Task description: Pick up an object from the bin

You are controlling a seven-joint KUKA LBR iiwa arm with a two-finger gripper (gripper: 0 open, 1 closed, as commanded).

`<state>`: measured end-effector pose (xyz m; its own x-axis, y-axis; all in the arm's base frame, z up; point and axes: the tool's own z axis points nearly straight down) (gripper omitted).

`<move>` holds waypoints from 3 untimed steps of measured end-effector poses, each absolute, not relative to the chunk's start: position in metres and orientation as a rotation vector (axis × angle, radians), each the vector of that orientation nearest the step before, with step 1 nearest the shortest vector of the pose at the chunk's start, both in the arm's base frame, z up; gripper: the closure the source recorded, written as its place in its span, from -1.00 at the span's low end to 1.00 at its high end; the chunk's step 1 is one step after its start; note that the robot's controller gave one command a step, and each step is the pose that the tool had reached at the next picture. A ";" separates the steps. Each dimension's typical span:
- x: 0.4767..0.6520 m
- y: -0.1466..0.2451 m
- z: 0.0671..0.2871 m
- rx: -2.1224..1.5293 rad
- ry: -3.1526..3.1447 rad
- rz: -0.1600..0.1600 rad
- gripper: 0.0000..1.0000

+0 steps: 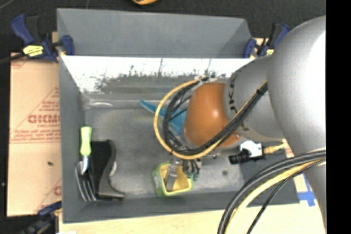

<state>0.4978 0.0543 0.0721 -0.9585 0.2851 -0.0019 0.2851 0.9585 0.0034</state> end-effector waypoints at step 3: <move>0.510 0.067 0.070 0.114 3.124 0.007 -1.00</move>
Offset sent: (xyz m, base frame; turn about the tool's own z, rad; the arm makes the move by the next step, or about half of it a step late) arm 0.0091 -0.0132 -0.0021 -0.1108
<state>0.5097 0.0669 0.0699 -0.9972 0.0726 -0.0156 0.0725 0.9974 0.0050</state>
